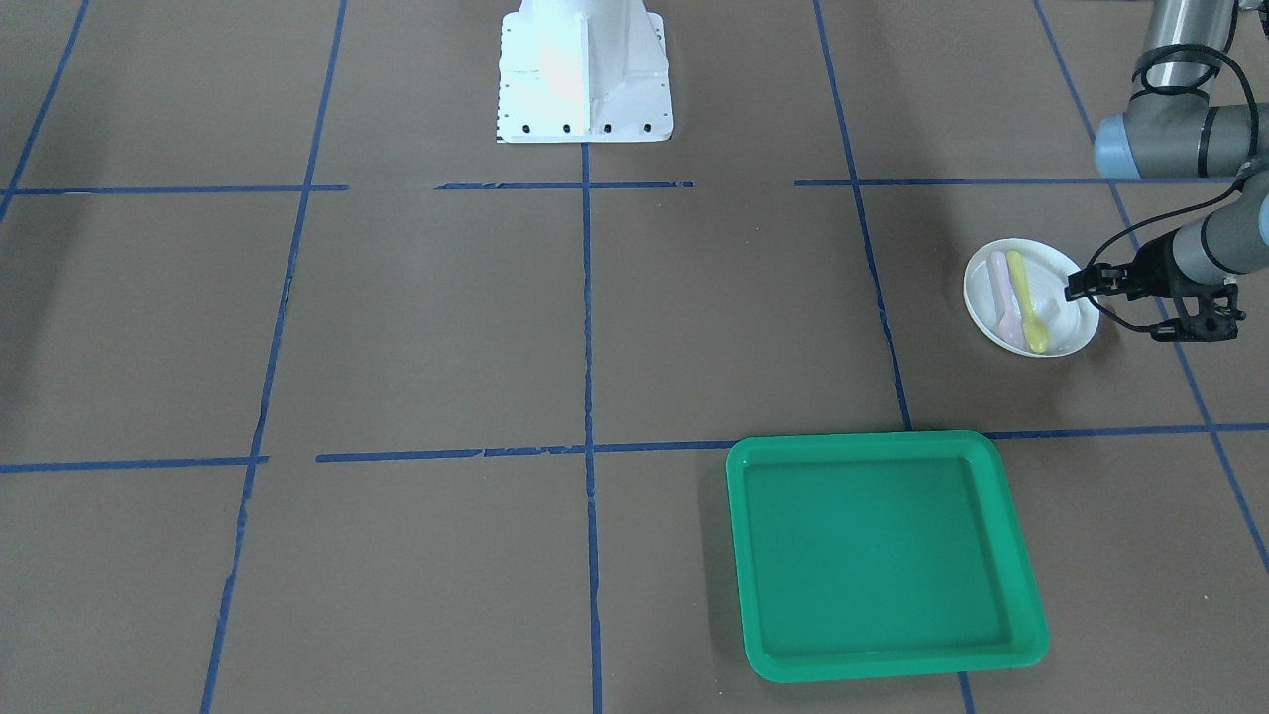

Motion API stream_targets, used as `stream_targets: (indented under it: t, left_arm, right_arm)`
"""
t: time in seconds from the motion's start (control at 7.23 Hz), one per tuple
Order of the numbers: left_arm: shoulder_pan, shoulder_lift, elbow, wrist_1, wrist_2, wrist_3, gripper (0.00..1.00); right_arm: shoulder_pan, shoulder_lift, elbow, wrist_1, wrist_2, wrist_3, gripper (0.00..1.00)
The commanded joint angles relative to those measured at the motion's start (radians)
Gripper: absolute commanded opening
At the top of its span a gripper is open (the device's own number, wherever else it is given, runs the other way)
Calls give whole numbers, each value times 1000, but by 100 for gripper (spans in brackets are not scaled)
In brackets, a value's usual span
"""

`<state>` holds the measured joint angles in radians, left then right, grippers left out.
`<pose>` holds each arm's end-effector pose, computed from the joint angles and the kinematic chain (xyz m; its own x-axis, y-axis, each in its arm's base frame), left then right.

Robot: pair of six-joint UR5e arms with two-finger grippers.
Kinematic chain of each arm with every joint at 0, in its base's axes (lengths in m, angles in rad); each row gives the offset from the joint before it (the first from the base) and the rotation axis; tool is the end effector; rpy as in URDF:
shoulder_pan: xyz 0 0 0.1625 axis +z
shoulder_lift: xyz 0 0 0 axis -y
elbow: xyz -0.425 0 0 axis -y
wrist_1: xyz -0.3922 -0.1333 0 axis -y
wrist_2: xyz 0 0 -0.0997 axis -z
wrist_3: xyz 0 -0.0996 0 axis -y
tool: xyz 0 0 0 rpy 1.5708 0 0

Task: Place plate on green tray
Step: 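Move the left gripper down to the rim of the white plate, then close the left gripper on the white plate's rim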

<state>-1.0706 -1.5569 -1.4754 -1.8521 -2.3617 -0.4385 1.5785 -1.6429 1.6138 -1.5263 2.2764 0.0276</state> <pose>0.1822 -0.4636 0.6822 0.7065 0.0350 -0.7069 -0.1906 0.9713 -0.1424 0.0723 -0.4617 0.6721 0.7608 0.0235 0.6486 -0.0287 0.9996 -0.0025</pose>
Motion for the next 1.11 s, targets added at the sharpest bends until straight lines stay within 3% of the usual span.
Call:
stream_targets:
  t: [0.0, 0.14, 0.28, 0.69, 0.97]
  left_arm:
    - [3, 0, 29, -39, -26, 1, 72]
    - [3, 1, 29, -42, -30, 1, 43]
    - [3, 3, 15, -42, -87, -6, 0]
    - [1, 3, 6, -39, -90, -9, 0]
    - [-8, 12, -55, -18, -123, -11, 0]
  right_arm:
    - [0, 0, 0, 0, 0, 0, 100]
    - [0, 0, 0, 0, 0, 0, 100]
    - [0, 0, 0, 0, 0, 0, 100]
    - [0, 0, 0, 0, 0, 0, 100]
    - [0, 0, 0, 0, 0, 0, 100]
